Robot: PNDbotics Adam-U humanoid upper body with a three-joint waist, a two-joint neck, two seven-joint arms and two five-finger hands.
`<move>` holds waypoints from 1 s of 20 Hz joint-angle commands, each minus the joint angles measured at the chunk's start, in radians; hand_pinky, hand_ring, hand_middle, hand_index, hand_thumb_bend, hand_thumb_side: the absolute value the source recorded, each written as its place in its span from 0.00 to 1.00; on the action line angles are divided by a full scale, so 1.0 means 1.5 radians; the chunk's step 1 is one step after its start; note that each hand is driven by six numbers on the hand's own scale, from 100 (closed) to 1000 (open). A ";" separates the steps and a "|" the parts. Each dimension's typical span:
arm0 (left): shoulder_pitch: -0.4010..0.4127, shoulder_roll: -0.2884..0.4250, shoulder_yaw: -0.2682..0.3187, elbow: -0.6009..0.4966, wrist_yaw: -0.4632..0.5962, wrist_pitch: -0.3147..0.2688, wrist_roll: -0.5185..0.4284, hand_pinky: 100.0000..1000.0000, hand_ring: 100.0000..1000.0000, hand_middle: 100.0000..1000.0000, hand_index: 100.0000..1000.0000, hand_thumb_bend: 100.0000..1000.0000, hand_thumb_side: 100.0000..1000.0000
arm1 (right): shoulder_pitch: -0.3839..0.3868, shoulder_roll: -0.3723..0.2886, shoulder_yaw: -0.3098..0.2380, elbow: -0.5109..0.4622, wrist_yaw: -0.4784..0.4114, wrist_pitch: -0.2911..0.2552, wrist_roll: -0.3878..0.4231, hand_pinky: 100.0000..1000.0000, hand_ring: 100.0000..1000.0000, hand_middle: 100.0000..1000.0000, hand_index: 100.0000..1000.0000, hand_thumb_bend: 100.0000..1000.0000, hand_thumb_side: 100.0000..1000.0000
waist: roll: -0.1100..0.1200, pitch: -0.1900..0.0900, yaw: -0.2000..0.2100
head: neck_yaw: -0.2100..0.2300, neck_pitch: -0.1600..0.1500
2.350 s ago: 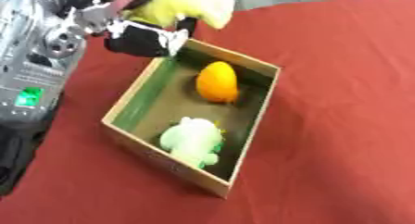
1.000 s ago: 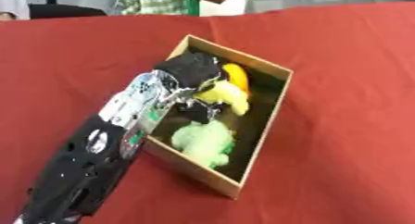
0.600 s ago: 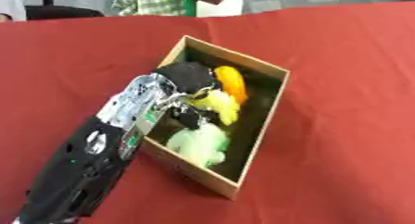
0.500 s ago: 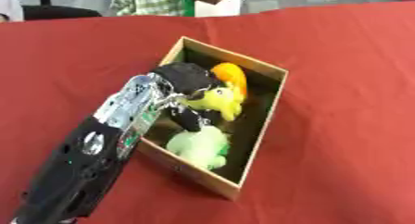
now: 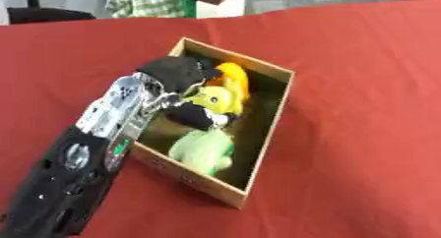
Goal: Pick up objects on the table and place them in the box.
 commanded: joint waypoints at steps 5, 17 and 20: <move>0.005 0.028 0.097 -0.125 0.256 0.117 0.249 0.69 0.82 0.80 0.91 0.00 1.00 | -0.009 -0.007 -0.008 -0.011 -0.009 0.001 -0.007 0.90 0.81 0.73 0.92 0.00 0.86 | -0.004 -0.023 0.005 | 0.002 0.003; 0.097 0.120 0.231 -0.252 0.688 0.142 0.661 0.59 0.73 0.71 0.84 0.00 0.98 | -0.009 -0.007 -0.009 -0.011 -0.019 0.005 -0.014 0.89 0.81 0.73 0.92 0.00 0.86 | -0.002 -0.039 0.024 | 0.019 0.017; 0.150 0.137 0.255 -0.253 0.718 0.076 0.745 0.56 0.70 0.68 0.82 0.00 0.89 | -0.008 -0.007 -0.009 -0.011 -0.022 0.004 -0.017 0.89 0.81 0.73 0.92 0.00 0.86 | -0.003 -0.041 0.029 | 0.017 0.016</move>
